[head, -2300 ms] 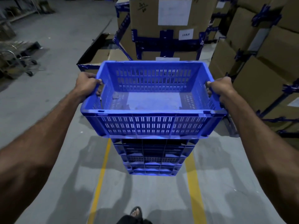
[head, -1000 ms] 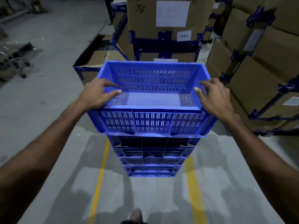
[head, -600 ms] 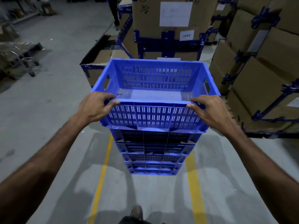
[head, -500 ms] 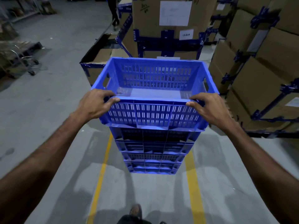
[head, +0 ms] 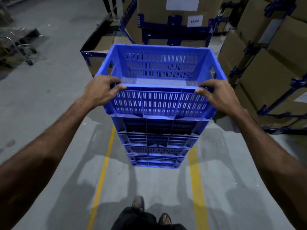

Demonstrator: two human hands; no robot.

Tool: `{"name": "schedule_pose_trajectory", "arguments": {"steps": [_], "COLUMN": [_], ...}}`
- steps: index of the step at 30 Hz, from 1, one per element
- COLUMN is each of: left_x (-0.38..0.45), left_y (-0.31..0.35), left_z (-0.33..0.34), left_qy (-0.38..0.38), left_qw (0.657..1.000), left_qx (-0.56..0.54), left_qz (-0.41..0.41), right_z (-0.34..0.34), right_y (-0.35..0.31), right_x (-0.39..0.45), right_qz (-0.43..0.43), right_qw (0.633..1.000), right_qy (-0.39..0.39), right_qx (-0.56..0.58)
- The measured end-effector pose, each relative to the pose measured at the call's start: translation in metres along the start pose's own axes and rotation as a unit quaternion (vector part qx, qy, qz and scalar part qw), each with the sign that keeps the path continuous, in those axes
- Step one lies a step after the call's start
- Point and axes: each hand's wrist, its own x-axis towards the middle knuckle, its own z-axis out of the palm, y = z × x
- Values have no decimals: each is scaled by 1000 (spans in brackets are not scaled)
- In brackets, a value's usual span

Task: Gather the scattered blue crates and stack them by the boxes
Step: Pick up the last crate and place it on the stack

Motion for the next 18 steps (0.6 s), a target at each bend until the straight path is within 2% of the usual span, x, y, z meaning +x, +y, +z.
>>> {"name": "schedule_pose_trajectory", "arguments": {"steps": [18], "left_x": [10], "left_y": [-6], "left_z": [9], "left_qy": [8], "left_qw": [1000], "left_qx": [-5], "left_qz": [8], "right_z": [-5], "right_y": [5], "right_x": [15], "right_qz": [8], "right_qw": [999], "right_qy": [-29], "right_qx": [21]}}
